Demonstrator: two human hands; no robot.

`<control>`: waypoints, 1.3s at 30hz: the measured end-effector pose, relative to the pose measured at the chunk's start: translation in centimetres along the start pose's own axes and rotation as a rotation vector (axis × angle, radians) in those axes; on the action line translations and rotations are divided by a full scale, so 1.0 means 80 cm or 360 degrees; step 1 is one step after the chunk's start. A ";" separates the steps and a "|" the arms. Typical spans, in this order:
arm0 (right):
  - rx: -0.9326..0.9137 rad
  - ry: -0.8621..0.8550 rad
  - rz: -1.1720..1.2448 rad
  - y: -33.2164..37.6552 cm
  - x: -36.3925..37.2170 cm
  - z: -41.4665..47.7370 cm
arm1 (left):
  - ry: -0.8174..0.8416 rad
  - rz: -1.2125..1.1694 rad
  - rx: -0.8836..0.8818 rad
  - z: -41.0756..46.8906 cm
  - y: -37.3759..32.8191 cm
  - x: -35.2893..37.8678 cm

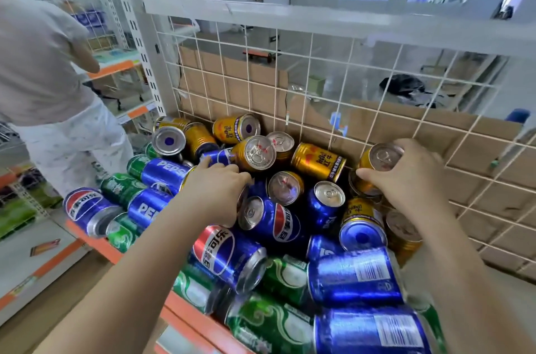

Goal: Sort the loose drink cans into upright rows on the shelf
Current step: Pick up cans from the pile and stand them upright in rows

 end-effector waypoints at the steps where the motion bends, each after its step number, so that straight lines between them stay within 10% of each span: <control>1: -0.0011 0.0006 0.0047 0.004 -0.001 0.002 | -0.0038 -0.0002 0.0008 0.000 0.000 -0.006; 23: -0.0158 0.0236 0.0578 0.035 -0.019 -0.019 | -0.0898 -0.0807 -0.0227 -0.044 0.030 -0.105; 39: -0.0022 0.0087 0.0892 -0.054 -0.127 -0.107 | -0.0860 -0.1570 0.0494 -0.006 -0.161 -0.138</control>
Point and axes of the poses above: each hand's wrist, its own z-axis towards the middle knuckle, its own x-axis out of the palm, y = z × x, the point moved 9 cm from there along z, towards the middle knuckle, and after that the axes turned 3 degrees about x, right-handed, at the moved point
